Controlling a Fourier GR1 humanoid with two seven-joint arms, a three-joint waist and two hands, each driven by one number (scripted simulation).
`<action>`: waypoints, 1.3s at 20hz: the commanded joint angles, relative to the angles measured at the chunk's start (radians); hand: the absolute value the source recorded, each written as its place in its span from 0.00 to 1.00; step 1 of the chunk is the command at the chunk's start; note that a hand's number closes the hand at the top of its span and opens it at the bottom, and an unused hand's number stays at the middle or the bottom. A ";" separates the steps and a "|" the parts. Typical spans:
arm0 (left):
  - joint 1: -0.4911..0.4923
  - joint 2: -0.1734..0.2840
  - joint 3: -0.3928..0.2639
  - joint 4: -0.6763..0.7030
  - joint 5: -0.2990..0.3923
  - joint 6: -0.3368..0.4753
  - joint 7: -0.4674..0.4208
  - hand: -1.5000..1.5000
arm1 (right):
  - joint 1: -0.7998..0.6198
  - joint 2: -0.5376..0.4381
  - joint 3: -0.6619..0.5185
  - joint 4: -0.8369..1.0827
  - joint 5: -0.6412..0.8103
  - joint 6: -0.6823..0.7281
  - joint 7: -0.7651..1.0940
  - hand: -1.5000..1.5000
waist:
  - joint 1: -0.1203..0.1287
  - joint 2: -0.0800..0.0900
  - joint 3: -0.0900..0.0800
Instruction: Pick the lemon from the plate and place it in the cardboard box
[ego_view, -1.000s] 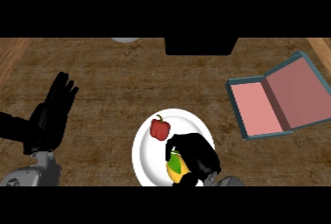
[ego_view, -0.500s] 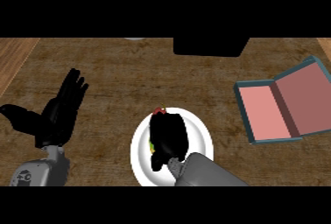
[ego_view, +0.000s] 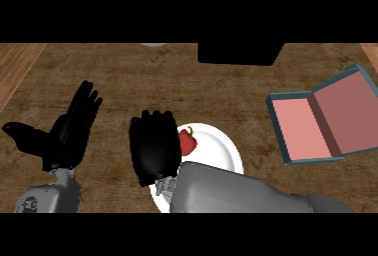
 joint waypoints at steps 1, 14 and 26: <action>0.015 -0.006 -0.007 -0.031 -0.004 0.010 0.011 0.50 | -0.138 0.008 -0.065 -0.054 -0.006 -0.044 0.184 1.00 | -0.008 -0.007 0.000; 0.031 0.027 0.054 -0.008 0.021 0.002 0.006 0.50 | -0.163 -0.011 -0.357 -0.047 0.329 -0.062 0.320 1.00 | -0.066 -0.011 0.001; 0.069 0.023 0.024 -0.098 0.009 0.004 0.045 0.50 | 0.061 -0.175 -0.542 -0.101 0.446 -0.032 0.134 1.00 | -0.052 -0.003 0.001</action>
